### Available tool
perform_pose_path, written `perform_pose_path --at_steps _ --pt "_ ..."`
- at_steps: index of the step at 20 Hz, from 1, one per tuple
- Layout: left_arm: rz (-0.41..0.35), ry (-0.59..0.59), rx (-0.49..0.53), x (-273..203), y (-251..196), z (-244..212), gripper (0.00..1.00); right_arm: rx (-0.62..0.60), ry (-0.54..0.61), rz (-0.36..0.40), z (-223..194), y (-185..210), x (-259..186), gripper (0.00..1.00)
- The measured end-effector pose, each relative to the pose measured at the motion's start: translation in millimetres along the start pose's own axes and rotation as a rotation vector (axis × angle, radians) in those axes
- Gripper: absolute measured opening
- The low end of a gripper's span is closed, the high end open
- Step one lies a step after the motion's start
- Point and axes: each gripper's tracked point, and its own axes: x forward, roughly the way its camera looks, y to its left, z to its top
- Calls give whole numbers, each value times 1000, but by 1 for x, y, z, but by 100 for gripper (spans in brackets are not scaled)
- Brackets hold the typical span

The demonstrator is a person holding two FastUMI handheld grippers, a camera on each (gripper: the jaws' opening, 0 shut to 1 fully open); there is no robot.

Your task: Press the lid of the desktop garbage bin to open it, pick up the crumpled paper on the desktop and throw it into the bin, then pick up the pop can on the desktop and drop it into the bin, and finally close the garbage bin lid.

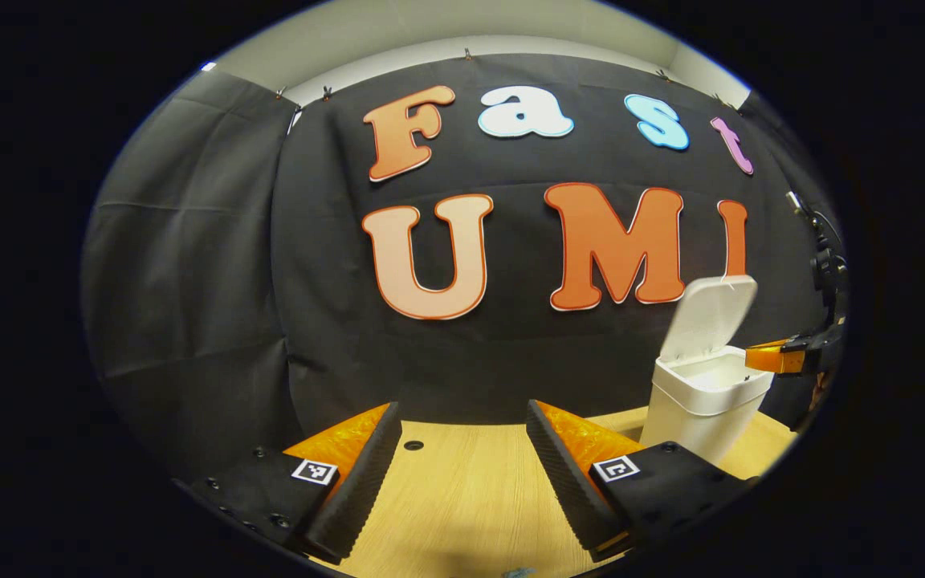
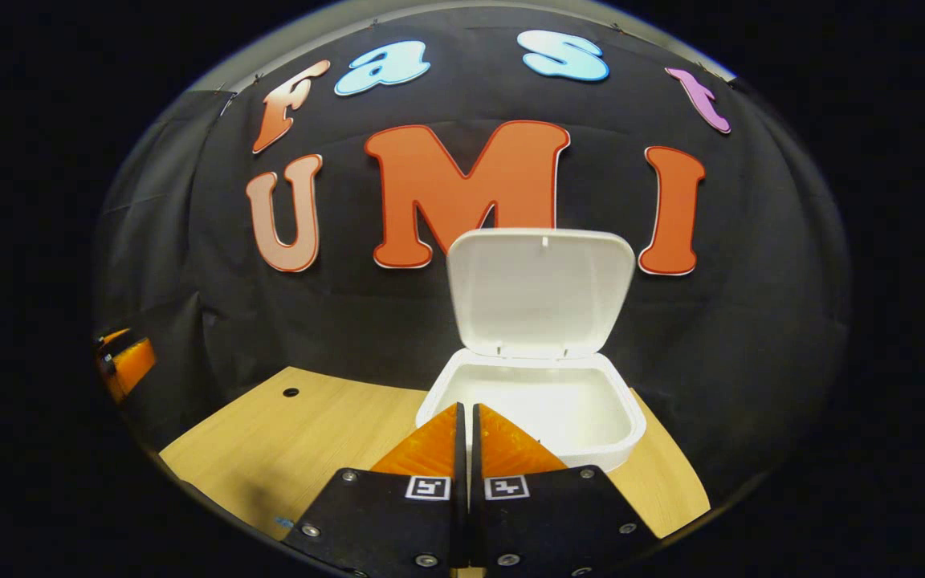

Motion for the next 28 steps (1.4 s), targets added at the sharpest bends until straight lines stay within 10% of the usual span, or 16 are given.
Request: perform_pose_path --at_steps 5,12,28 --pt "-61 128 11 0 -12 -47 100 -33 41 50 -19 25 -17 7" --pt "-131 322 17 -3 -30 -116 100 -50 89 76 -44 45 -40 71" --pt "-305 900 -50 -41 -63 -272 98 -31 223 0 -96 55 -78 76"
